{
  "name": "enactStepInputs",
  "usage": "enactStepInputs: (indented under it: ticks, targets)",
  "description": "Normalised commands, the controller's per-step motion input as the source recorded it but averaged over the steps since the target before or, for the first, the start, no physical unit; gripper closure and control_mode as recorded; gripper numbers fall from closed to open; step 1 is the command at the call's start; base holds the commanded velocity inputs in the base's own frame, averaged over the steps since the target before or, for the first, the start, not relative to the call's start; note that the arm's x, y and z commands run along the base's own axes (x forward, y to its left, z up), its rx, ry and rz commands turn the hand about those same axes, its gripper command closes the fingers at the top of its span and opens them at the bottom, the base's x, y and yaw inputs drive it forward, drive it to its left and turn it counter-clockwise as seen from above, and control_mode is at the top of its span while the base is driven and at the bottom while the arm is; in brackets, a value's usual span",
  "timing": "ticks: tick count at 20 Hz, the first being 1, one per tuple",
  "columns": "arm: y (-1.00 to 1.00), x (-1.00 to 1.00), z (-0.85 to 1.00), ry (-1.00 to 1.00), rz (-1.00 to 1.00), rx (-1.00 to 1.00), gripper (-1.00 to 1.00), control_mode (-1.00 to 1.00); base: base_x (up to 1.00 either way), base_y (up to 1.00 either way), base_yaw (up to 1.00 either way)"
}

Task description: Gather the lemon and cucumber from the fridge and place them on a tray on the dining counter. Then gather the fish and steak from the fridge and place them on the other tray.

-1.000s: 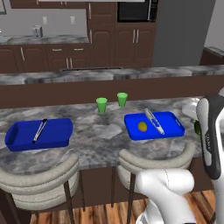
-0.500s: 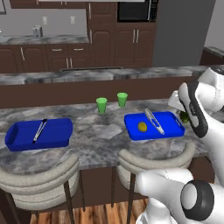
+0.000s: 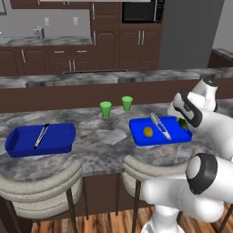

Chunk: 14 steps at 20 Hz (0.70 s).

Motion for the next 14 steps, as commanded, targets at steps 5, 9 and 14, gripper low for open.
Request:
enactStepInputs:
  ticks: [5, 9, 14]
  targets:
    - [-0.30, 0.68, -0.37, 0.11, 0.03, 0.00, 1.00, -1.00, 0.00, 0.00, 0.00]
    - [-0.37, 0.68, -0.42, 0.05, 0.05, 0.00, 1.00, -1.00, 0.00, 0.00, 0.00]
    - [-0.22, 0.54, -0.39, 0.04, 0.05, 0.00, 1.00, -1.00, 0.00, 0.00, 0.00]
